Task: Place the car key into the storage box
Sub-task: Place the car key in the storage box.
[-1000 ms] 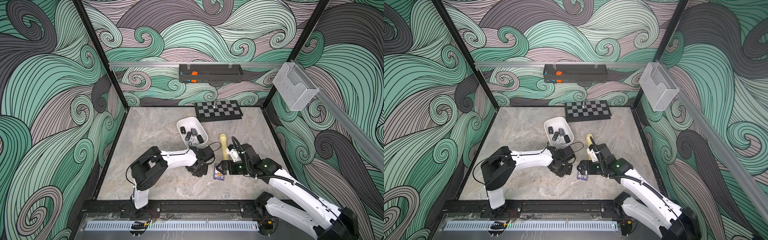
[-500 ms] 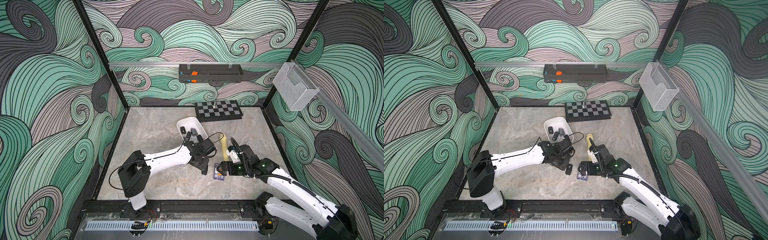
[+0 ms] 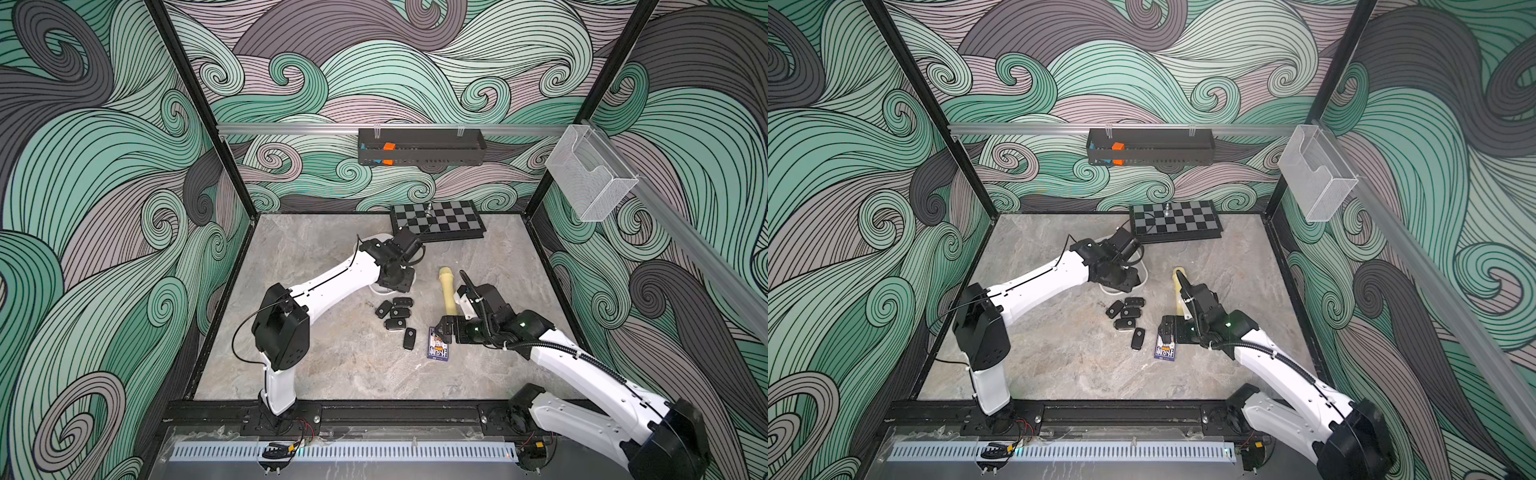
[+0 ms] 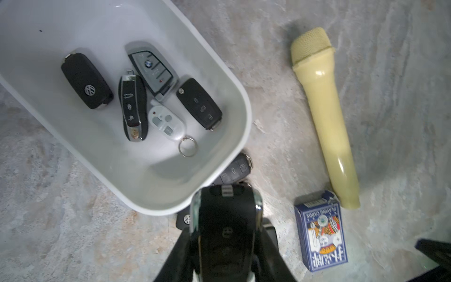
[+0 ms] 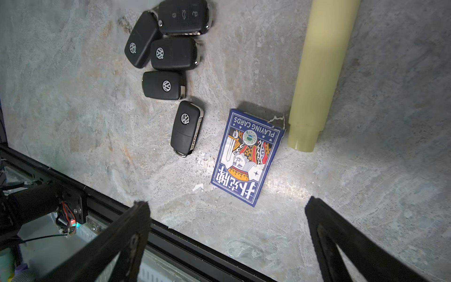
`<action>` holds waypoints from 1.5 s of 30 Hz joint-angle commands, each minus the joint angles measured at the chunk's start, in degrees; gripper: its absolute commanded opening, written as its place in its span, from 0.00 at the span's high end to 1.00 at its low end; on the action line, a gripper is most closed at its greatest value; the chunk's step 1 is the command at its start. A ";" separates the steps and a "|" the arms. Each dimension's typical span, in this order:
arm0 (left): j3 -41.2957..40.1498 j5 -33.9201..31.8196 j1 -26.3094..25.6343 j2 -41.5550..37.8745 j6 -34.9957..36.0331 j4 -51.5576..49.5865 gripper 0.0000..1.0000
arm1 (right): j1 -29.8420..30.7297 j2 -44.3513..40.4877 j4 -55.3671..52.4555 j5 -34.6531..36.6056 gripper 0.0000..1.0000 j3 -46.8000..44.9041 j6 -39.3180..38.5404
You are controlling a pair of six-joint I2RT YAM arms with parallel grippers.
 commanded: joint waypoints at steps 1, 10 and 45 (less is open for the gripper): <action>5.80 -0.27 3.47 4.61 1.54 -2.43 0.73 | 0.03 1.17 0.07 2.61 0.01 1.85 0.25; 21.70 1.77 10.78 19.26 -1.24 -4.20 0.73 | -0.26 5.29 0.14 3.66 0.01 4.59 -0.80; 30.57 5.88 18.02 33.87 -6.88 2.01 0.60 | -0.56 7.87 0.11 5.89 0.01 5.95 -1.51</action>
